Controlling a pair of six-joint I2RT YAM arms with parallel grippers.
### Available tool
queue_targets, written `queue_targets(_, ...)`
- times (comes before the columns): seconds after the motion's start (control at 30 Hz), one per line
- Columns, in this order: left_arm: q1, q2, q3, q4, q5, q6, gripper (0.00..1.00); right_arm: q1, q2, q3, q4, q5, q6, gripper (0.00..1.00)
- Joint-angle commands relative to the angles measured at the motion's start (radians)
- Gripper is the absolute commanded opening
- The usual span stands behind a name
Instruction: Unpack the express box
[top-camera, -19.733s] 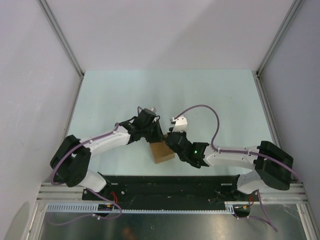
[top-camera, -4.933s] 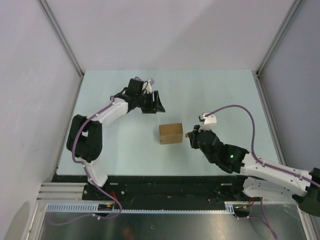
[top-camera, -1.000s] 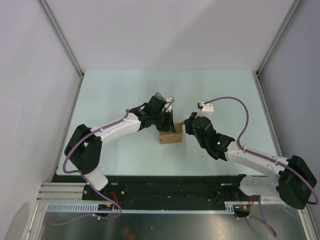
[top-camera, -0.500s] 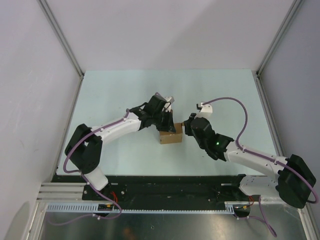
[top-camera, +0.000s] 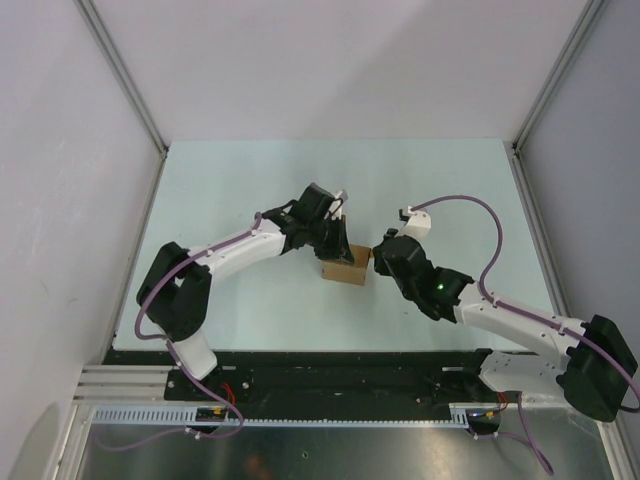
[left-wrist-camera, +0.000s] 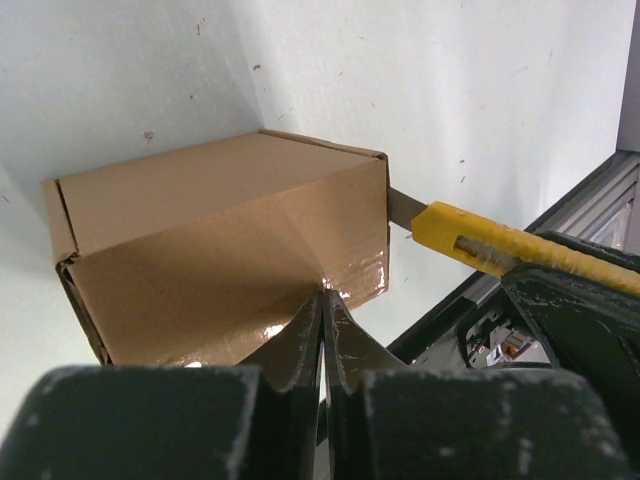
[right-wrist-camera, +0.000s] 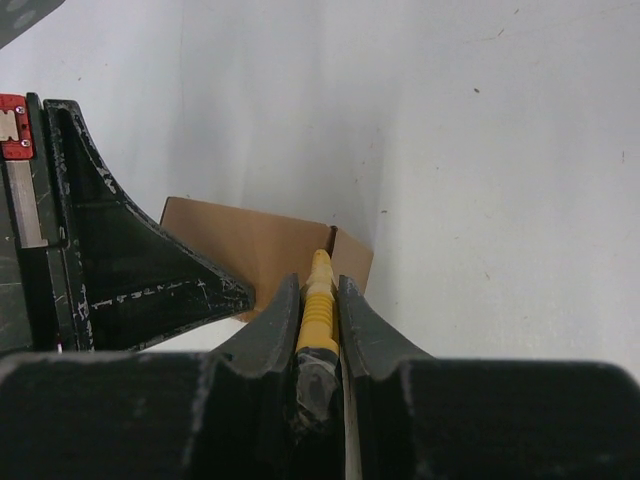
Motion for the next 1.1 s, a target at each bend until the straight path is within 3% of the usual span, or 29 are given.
queue_targets(0.0, -0.012, 0.111, -0.056, -0.122, -0.088, 0.011, 0.07, 0.039, -0.001, 0.046, -0.042, -0.082, 0.042, 0.0)
queue_targets(0.9, -0.014, 0.157, 0.019, -0.12, -0.053, -0.018, 0.06, 0.07, 0.099, 0.243, -0.206, -0.076, 0.176, 0.0)
queue_targets(1.07, -0.009, 0.126, 0.056, -0.119, -0.051, 0.016, 0.11, 0.065, 0.137, 0.243, -0.188, -0.055, 0.131, 0.0)
